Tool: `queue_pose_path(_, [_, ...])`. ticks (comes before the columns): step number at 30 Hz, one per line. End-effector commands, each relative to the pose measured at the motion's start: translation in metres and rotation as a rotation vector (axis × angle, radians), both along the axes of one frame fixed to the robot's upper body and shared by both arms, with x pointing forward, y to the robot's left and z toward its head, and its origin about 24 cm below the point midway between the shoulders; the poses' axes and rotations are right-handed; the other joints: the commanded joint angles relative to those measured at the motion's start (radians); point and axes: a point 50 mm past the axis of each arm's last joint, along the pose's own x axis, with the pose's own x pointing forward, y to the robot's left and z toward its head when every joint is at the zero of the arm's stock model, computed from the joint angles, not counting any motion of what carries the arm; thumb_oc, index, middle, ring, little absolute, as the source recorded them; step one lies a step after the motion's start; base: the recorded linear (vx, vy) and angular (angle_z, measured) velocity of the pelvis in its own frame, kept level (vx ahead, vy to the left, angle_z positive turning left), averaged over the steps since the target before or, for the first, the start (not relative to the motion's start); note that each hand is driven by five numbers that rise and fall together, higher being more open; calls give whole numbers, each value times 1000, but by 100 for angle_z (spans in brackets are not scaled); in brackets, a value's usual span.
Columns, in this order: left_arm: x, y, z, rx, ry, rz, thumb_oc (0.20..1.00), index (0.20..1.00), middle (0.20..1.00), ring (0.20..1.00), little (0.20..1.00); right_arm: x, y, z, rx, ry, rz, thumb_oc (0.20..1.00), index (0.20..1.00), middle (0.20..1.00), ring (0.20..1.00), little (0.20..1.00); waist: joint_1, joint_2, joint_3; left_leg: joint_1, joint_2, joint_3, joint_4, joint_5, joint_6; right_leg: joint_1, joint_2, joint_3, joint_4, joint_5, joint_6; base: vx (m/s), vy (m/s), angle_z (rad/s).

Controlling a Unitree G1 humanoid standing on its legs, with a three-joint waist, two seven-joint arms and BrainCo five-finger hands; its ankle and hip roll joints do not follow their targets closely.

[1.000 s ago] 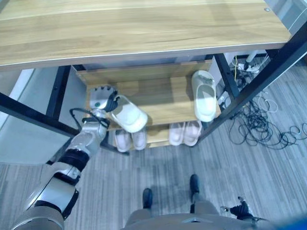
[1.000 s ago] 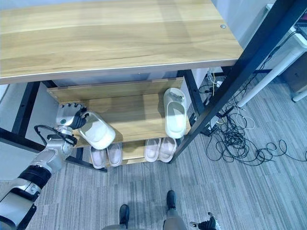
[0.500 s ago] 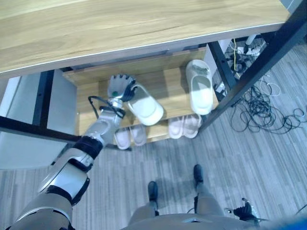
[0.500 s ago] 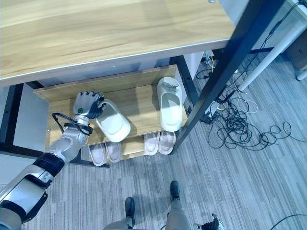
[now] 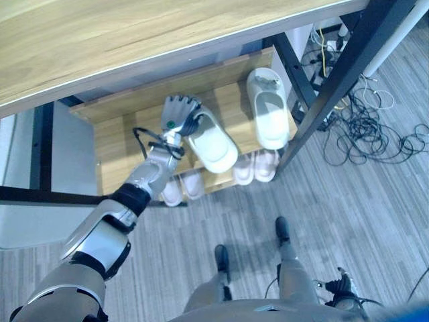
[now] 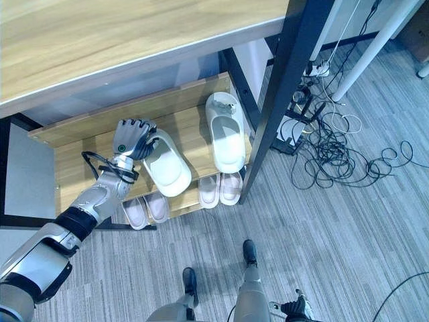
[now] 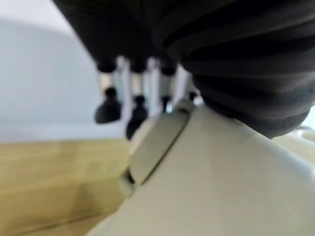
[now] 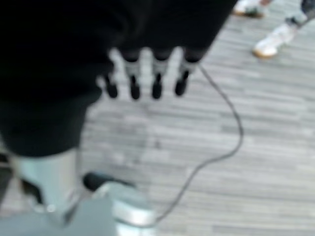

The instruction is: Arrange the slippers neatly on the shoe rack.

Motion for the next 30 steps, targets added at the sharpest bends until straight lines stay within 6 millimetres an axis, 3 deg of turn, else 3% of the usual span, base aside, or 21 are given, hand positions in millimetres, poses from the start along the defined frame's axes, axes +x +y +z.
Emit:
queue_pose_path(1, [18,-14,62,4,-186,-31,200,200,200,200,200,22,-19,12,-65,-81,-27,1000,1000,1000,1000,1000,-20,47,50,-64,-9,-52,11,33,-31,86,-23,-22,15,-89,91,0,0,0])
queue_pose_path(10, [23,-28,80,47,-234,-61,200,200,200,200,200,28,-19,14,-74,-102,-20,1000,1000,1000,1000,1000,-34,47,71,-84,-5,-44,11,36,-31,56,-20,-9,20,-82,91,3,-10,-7])
queue_pose_path(17, [26,-37,79,113,-219,-71,200,200,200,200,200,34,-19,16,-83,-109,-3,1000,1000,1000,1000,1000,-39,56,73,-91,-5,-37,11,36,-30,43,-20,-1,21,-81,92,1,-1,-1])
queue_pose_path(30, [38,-31,88,170,-212,14,200,200,200,200,200,39,-18,17,-81,-126,8,1000,1000,1000,1000,1000,-52,62,66,-110,-9,-37,11,38,-33,20,-25,-1,20,-73,93,3,-2,-1])
